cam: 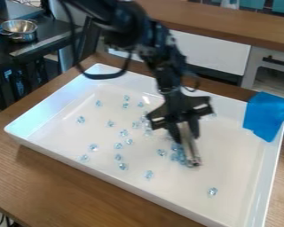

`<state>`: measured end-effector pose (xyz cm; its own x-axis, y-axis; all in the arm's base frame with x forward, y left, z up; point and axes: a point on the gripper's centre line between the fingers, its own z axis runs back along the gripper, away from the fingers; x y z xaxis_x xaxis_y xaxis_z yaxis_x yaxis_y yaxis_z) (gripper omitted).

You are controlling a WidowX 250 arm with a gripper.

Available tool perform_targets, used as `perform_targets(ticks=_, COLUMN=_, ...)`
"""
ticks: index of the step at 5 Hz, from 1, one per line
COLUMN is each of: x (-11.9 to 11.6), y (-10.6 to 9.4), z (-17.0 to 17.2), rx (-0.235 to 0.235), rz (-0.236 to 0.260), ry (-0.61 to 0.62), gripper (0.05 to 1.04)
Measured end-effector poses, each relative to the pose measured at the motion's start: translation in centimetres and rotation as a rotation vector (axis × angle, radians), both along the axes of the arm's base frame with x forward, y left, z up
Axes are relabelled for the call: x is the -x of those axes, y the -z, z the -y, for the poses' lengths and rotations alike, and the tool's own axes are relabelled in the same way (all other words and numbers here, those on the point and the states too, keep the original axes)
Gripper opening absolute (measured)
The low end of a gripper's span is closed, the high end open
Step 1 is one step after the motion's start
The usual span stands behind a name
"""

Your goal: Sweep into pile

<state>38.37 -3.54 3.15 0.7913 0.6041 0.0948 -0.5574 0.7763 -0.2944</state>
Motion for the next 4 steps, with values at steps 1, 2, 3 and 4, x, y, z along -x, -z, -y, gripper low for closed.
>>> perform_targets(ticks=1, x=1.5, y=0.0, z=-3.0, rx=0.01, rz=0.022, ry=-0.033, gripper=0.386)
perform_targets(ticks=2, x=3.1, y=0.1, z=-6.7, rx=0.003, rz=0.021, ry=-0.054, gripper=0.386)
perform_targets(ticks=3, x=4.9, y=0.2, z=-10.4, rx=-0.011, rz=0.001, ry=-0.049, gripper=0.383)
perform_targets(ticks=4, x=6.6, y=0.2, z=-13.4, rx=-0.014, rz=-0.021, ry=-0.025, gripper=0.383)
